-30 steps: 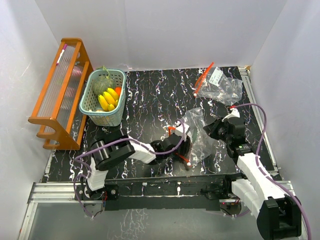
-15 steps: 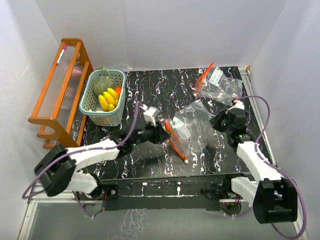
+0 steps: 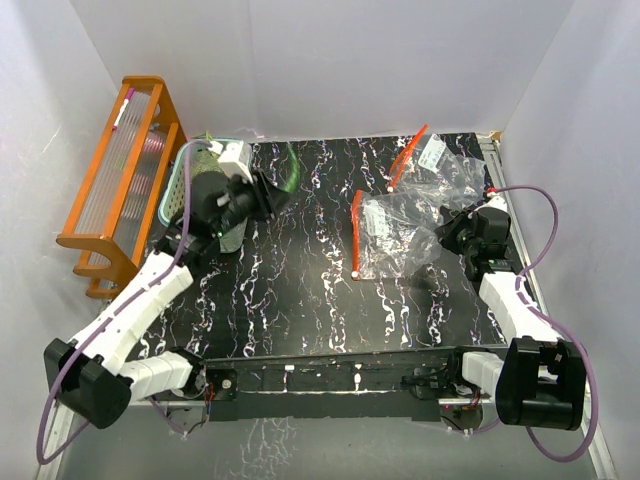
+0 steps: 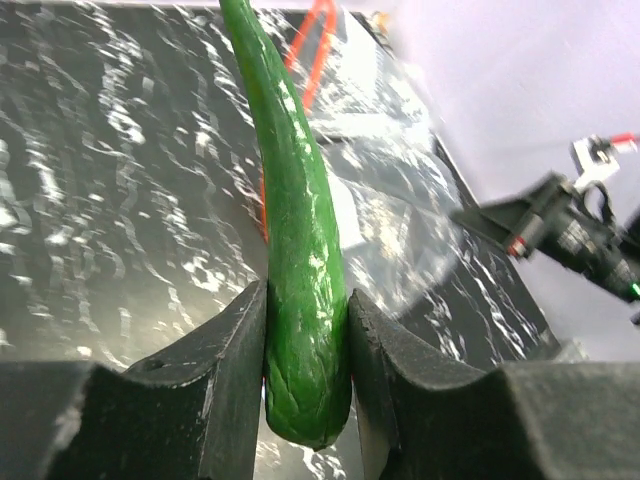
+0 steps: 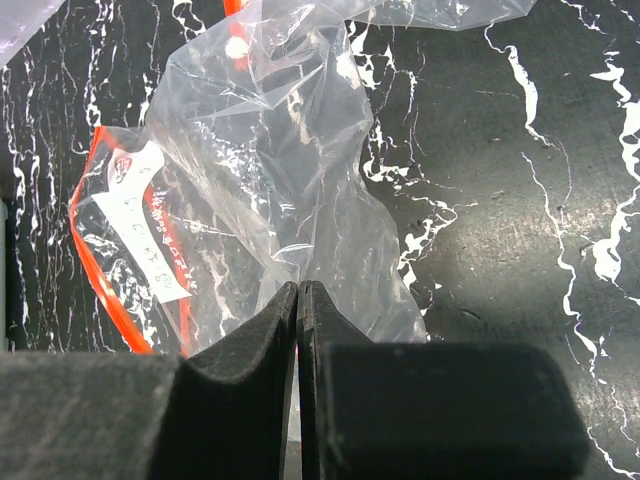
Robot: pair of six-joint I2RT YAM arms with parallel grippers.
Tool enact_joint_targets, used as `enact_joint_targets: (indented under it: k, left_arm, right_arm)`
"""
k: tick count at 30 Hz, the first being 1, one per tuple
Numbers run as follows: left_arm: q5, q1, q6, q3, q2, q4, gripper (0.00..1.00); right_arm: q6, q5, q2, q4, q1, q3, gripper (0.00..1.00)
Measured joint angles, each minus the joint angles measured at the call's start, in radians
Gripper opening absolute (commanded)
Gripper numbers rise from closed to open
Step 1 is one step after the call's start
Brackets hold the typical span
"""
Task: Open the zip-top bag and remove the fake food
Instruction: Place the fake vegetable in the bin.
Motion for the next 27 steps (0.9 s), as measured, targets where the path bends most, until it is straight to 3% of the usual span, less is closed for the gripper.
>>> enact_joint_targets:
  k: [4,9,14,27]
  left_arm:
    - [-0.008,0.145,0.018,0.088,0.049,-0.039,0.10]
    - [-0.003,0.351,-0.015,0.084,0.100,-0.042,0.10]
    - [0.030,0.480,-0.052,0.057,0.151,-0.035,0.10]
    - [0.248,0.526,0.018,0.048,0.201,-0.044,0.14]
  right_arm:
    - [0.000,-0.006,-0.016,0.000,-0.006,-0.002,0.08]
    - [-0.001,-0.007,-0.026,0.001,-0.011,-0.002,0.08]
    - [-0.005,-0.010,-0.025,0.002,-0.012,-0.003,0.08]
    - [-0.008,-0.032,-0.011,0.026,-0.017,-0.009,0.08]
